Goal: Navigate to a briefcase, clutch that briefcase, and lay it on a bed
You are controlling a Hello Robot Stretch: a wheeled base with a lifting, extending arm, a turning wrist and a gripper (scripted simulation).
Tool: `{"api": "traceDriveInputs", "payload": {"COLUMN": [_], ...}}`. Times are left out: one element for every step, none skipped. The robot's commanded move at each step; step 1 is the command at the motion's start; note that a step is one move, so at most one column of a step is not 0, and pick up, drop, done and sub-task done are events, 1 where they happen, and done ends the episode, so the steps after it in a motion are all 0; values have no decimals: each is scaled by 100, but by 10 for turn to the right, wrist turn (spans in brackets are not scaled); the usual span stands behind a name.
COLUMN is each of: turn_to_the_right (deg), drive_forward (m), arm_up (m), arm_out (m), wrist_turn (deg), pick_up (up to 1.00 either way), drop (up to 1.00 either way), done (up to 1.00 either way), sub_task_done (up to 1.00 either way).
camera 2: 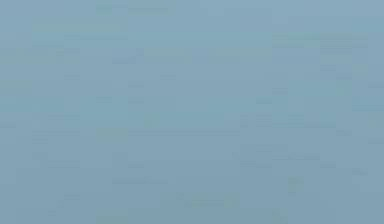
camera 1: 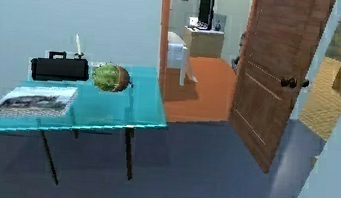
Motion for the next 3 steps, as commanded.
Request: {"api": "traceDriveInputs", "payload": {"turn_to_the_right": [0,300,30], "drive_forward": [35,0,0], "arm_up": [0,0,0], "arm_out": [0,0,0], "wrist_turn": [0,0,0], "pick_up": [0,0,0], "drop": [0,0,0], "done": [0,0,0], "sub_task_done": [0,0,0]}}
